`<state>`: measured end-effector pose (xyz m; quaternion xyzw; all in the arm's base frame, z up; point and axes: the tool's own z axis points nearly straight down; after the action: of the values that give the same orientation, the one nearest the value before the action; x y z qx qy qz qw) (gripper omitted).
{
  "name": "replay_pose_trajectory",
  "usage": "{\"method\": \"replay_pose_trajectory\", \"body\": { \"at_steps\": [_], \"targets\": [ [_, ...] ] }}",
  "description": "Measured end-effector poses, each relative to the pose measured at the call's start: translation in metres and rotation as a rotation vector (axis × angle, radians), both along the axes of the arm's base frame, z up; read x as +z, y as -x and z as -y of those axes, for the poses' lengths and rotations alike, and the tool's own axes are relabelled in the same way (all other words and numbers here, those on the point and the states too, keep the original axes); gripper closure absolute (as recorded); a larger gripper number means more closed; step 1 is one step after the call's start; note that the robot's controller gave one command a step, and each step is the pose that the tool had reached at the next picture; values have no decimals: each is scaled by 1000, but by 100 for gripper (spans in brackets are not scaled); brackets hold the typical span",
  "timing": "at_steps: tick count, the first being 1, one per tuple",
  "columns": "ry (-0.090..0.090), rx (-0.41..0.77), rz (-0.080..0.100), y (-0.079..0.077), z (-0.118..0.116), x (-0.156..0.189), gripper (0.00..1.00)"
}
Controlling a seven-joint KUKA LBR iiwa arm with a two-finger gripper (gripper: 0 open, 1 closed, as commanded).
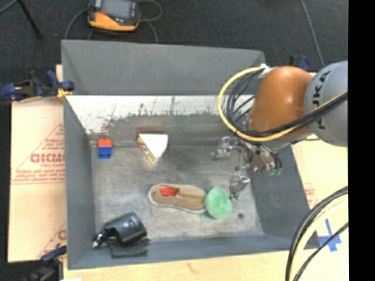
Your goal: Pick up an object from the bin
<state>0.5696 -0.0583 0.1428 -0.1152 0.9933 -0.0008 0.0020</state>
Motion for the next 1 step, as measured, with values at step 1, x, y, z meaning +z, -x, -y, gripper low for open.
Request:
{"method": "replay_pose_trajectory", "body": {
  "at_steps": [1],
  "targets": [
    [-1,42,4,15,17,-62,0]
  ]
}}
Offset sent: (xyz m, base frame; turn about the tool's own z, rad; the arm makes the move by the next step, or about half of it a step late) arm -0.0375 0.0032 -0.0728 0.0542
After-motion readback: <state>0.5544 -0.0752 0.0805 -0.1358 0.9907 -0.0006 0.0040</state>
